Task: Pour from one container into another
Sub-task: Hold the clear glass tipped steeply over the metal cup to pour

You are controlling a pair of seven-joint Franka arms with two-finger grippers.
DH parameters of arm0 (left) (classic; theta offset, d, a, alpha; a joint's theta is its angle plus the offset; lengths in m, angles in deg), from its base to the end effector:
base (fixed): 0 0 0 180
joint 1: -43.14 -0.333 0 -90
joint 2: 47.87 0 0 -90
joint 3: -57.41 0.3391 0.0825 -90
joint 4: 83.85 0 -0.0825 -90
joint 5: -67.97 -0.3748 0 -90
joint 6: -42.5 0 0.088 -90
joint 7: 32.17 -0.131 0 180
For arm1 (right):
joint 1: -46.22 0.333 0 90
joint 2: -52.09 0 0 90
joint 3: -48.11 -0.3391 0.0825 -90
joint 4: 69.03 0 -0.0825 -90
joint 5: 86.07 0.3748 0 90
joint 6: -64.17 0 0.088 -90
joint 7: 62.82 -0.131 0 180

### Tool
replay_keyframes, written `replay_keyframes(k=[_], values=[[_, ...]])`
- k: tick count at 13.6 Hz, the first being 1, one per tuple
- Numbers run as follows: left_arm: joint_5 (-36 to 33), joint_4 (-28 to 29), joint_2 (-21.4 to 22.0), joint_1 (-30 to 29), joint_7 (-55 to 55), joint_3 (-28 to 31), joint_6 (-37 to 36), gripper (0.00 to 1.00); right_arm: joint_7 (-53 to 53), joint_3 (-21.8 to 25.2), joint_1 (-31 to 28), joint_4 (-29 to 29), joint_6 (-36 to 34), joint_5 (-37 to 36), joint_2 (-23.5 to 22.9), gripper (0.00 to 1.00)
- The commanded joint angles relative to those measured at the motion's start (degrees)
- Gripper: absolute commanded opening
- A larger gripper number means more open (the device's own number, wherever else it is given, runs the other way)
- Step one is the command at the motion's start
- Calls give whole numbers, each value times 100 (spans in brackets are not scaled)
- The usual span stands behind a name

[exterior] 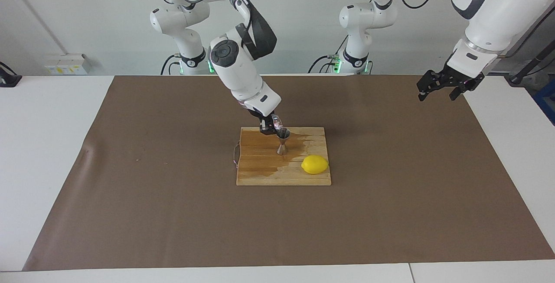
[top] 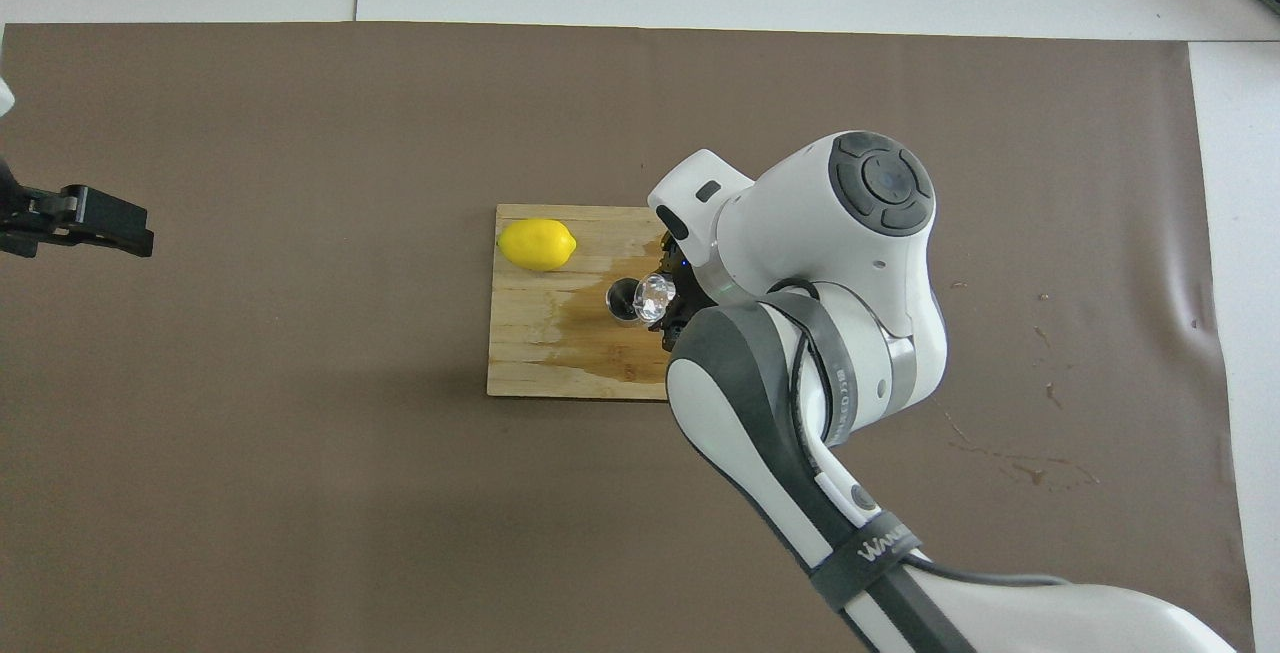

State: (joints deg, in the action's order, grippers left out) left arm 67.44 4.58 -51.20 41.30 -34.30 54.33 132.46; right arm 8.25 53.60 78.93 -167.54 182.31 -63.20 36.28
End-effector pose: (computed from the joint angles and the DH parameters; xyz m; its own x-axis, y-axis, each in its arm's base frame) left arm 0.5629 -0.0101 0.6040 0.9978 -0.0588 -0.0315 -0.0590 -0.9982 -0.0050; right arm 0.5590 0.3256 0.4381 0.0388 0.9449 0.3249 0.9974 -0.0168 -0.0704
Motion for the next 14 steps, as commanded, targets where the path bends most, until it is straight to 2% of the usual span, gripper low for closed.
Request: replay_keyframes(k=[1,14], values=[[-26,139,148,-45,29,-35,-49,100,-172,-13,-10,112,-125,-178,-27,5],[-26,139,148,-45,29,-35,-49,100,-366,-13,60,314,-116,-433,-185,5]])
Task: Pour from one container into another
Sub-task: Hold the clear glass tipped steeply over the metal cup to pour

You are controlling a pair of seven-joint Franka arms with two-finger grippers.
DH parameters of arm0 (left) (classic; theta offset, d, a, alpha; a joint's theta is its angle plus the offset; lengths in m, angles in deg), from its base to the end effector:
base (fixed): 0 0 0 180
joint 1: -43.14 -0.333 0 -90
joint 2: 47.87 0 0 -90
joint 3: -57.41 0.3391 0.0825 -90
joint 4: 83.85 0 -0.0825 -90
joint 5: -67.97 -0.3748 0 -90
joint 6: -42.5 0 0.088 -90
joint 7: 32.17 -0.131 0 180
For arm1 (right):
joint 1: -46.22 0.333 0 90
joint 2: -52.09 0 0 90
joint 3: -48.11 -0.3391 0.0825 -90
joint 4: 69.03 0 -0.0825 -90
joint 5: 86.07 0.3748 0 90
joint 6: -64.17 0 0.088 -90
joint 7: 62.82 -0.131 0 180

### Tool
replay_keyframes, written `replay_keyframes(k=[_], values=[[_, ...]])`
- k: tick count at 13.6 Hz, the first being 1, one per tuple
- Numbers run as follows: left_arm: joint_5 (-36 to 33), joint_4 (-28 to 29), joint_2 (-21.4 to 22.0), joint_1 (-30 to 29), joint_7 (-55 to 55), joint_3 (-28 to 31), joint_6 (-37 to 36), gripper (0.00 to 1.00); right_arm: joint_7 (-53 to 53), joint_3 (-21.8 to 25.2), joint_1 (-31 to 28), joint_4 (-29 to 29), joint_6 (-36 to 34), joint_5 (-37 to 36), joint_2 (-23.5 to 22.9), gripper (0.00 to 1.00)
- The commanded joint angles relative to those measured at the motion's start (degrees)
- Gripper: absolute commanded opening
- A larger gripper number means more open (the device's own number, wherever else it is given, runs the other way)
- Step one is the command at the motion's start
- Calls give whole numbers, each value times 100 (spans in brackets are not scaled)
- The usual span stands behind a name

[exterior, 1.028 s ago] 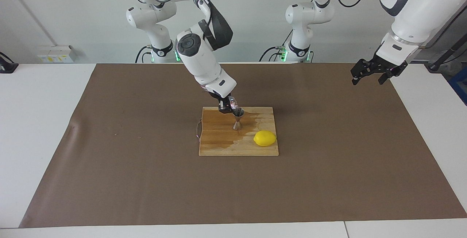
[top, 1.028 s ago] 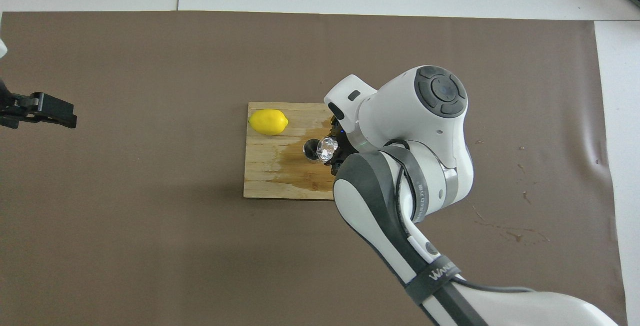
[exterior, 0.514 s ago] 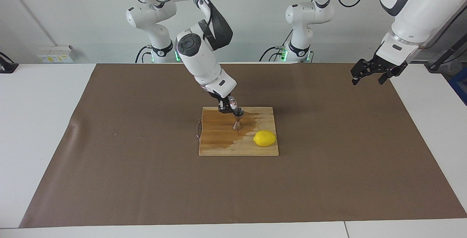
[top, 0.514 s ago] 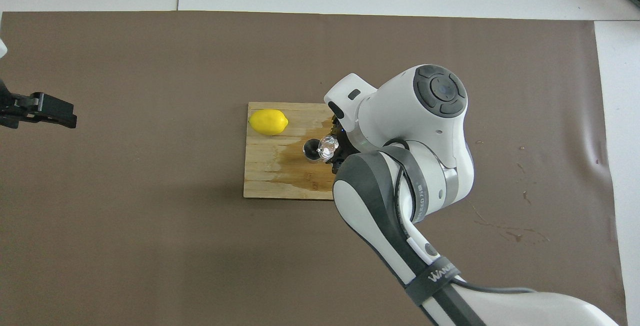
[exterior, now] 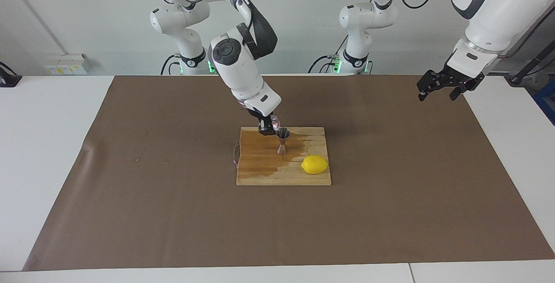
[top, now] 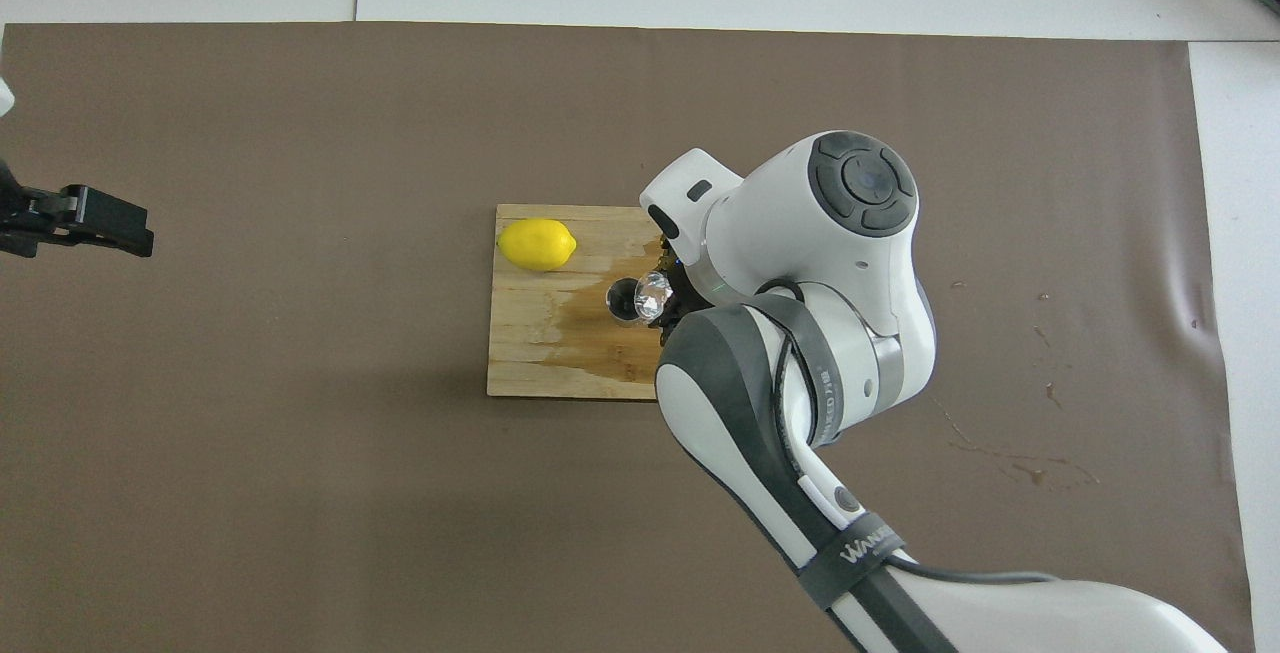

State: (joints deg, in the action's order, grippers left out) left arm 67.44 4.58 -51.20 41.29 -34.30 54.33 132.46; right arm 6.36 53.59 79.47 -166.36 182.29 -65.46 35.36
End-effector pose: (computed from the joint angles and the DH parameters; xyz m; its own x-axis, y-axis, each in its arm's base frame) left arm 0.5629 -0.0100 0.6040 0.9978 -0.0586 -0.0315 -0.0588 -0.9983 -0.0050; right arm 0.5615 0.3313 0.4365 0.0403 0.9550 0.2939 0.9980 -0.0238 -0.0593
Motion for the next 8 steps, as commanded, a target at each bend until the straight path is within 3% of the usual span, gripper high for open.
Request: replay_keyframes(k=[1,8], values=[[-26,139,148,-44,29,-35,-49,100,-177,-21,6,223,-114,-207,-111,5],[-26,139,148,-36,29,-26,-49,100,-265,-21,32,355,-132,-408,-190,5]])
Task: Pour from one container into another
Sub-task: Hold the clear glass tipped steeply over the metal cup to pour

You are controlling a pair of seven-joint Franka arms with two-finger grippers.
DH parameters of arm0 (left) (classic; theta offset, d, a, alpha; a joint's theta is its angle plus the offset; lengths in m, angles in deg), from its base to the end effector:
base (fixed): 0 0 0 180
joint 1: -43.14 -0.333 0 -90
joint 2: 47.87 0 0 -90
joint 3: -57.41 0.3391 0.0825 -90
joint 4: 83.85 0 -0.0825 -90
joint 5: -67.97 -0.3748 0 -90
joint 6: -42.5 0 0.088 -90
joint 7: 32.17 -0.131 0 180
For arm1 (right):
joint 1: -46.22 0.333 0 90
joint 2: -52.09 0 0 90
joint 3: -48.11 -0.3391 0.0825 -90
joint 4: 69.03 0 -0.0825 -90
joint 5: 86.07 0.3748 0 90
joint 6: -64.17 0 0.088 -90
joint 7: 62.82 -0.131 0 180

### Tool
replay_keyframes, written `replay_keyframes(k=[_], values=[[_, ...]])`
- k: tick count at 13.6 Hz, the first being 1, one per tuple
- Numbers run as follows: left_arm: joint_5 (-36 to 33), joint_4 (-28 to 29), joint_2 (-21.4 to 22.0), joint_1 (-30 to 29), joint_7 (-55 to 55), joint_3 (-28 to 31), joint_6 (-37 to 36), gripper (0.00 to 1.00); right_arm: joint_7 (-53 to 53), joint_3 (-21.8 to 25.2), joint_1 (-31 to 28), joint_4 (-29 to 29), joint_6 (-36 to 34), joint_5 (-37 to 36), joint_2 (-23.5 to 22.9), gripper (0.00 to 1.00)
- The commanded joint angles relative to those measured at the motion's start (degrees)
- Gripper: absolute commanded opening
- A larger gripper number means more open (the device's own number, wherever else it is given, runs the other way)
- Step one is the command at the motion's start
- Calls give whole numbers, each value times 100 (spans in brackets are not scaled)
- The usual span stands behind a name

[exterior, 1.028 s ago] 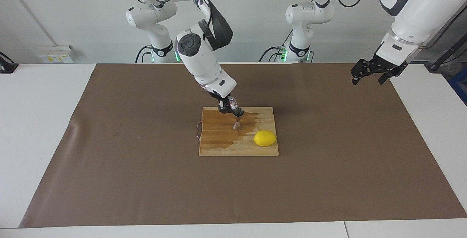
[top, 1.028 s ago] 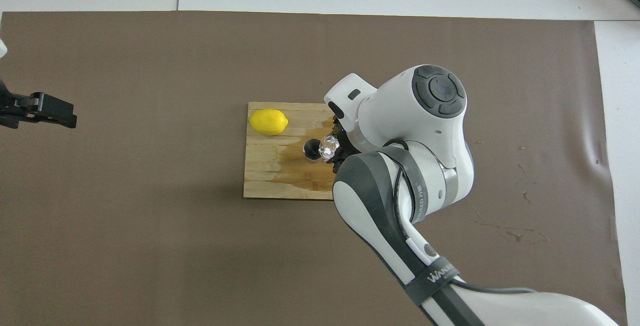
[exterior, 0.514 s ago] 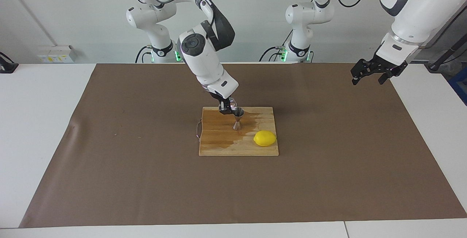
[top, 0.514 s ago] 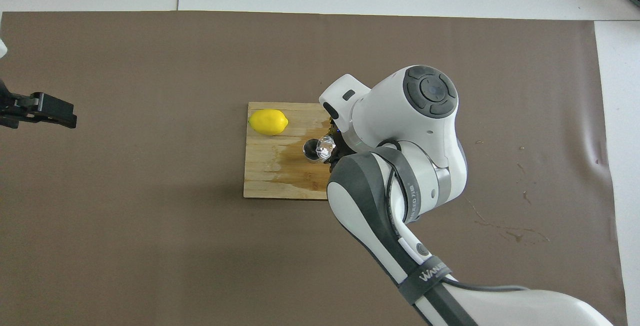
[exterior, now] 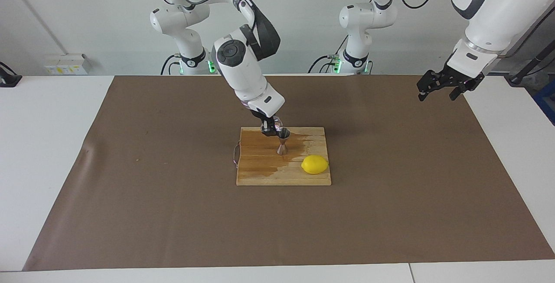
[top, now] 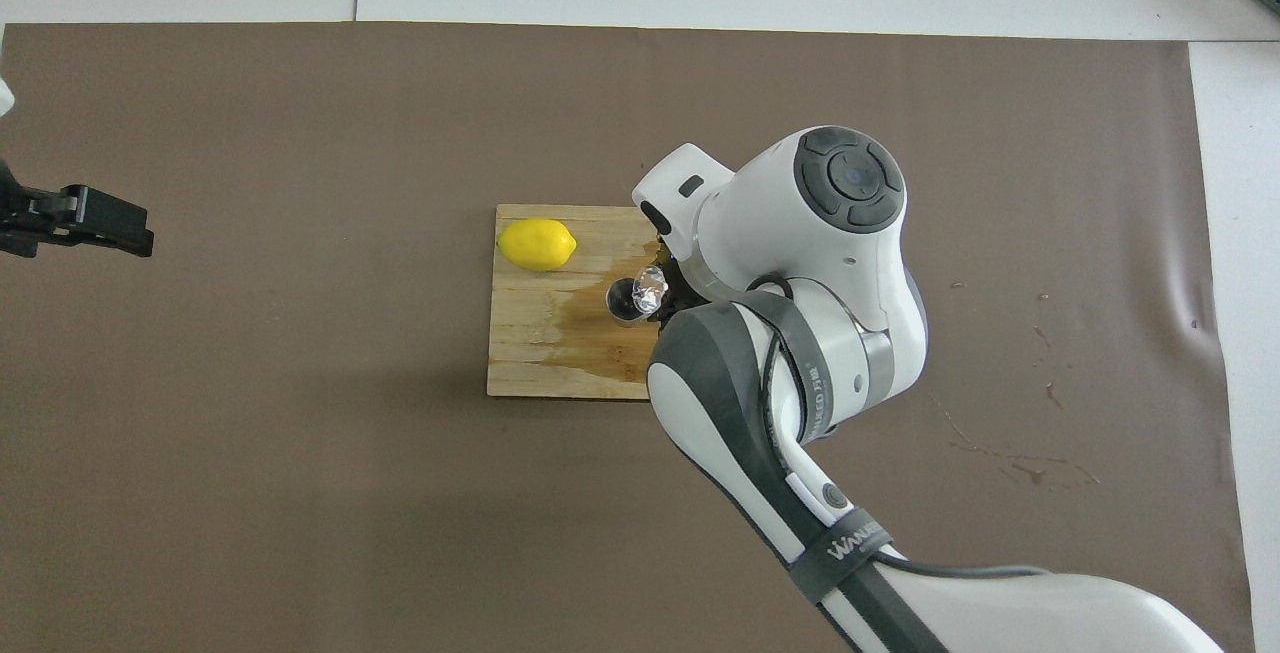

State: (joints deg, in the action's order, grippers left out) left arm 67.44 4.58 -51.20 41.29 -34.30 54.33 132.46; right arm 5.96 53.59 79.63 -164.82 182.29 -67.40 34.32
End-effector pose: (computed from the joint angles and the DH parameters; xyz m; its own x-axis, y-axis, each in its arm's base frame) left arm 0.5629 -0.0100 0.6040 0.9978 -0.0586 -0.0315 -0.0588 -0.9983 -0.0050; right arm 0.5674 0.3345 0.4367 0.0243 0.9624 0.2704 0.9992 -0.0146 -0.0380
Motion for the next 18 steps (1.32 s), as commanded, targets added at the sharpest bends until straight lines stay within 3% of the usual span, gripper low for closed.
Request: replay_keyframes(k=[1,18], values=[[-26,139,148,-44,29,-35,-49,100,-251,-21,42,201,-131,-214,-86,5],[-26,139,148,-44,29,-35,-49,100,-348,-21,95,412,-193,-460,-235,5]])
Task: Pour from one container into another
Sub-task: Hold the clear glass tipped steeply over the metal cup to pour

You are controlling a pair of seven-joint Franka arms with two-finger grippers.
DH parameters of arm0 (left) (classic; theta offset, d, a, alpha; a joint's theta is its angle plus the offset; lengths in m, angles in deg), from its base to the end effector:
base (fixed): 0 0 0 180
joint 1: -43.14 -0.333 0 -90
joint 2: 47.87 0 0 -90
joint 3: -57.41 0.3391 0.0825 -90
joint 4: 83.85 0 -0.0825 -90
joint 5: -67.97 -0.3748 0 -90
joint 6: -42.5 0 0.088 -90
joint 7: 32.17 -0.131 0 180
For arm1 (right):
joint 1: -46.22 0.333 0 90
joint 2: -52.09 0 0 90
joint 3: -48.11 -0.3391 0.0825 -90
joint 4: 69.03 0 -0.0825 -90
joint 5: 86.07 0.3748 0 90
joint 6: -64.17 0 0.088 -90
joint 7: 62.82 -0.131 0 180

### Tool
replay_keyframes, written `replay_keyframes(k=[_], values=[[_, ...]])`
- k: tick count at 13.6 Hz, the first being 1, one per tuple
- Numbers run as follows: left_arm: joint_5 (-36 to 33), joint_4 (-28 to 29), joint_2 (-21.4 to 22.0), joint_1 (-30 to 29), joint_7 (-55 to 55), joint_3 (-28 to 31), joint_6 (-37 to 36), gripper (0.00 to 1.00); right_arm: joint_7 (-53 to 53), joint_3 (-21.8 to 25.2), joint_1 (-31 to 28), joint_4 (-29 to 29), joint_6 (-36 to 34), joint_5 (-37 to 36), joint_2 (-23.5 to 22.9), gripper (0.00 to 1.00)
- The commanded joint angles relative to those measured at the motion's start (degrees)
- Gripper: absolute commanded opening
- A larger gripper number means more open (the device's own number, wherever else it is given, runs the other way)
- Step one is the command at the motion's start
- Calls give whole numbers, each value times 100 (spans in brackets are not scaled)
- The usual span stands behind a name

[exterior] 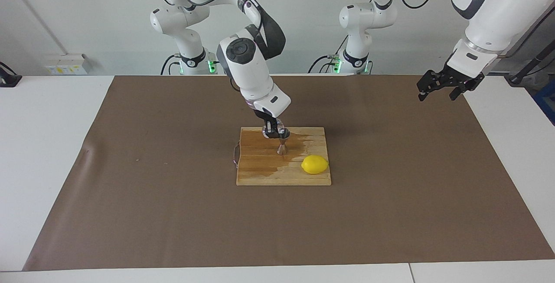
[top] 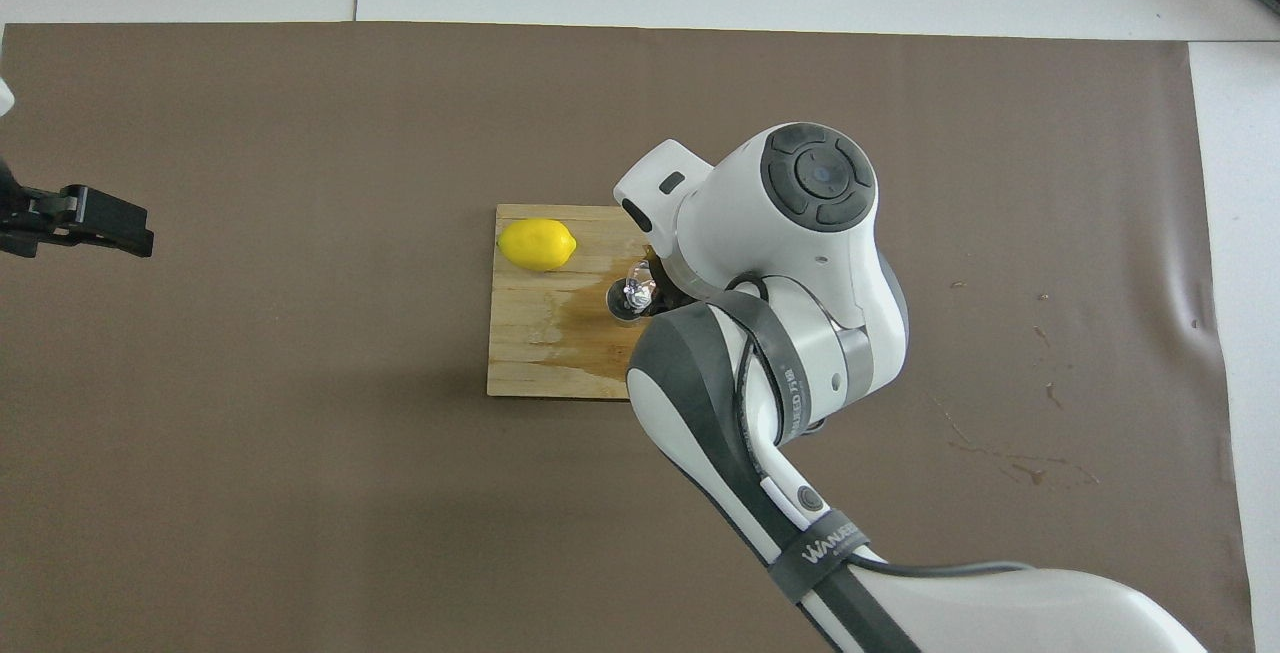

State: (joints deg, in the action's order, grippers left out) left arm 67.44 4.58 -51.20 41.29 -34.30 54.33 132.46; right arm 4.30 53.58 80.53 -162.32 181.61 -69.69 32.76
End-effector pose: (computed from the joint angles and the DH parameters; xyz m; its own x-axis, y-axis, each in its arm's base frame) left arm 0.5629 -0.0100 0.6040 0.9978 -0.0586 -0.0315 -0.0588 -0.9983 -0.0050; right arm 0.5710 0.3467 0.4376 0.0131 0.9707 0.2400 0.9997 -0.0078 -0.0229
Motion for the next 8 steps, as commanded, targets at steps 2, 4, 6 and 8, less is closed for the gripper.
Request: replay_keyframes(k=[2,4,6,8], values=[[-26,139,148,-44,29,-35,-49,100,-182,-20,5,162,-125,-240,-97,5],[-26,139,148,-44,29,-35,-49,100,-182,-20,5,162,-125,-249,-97,5],[-26,139,148,-44,29,-35,-49,100,-182,-20,5,162,-125,-249,-106,5],[-26,139,148,-44,29,-35,-49,100,-182,-29,5,170,-125,-284,-106,5]])
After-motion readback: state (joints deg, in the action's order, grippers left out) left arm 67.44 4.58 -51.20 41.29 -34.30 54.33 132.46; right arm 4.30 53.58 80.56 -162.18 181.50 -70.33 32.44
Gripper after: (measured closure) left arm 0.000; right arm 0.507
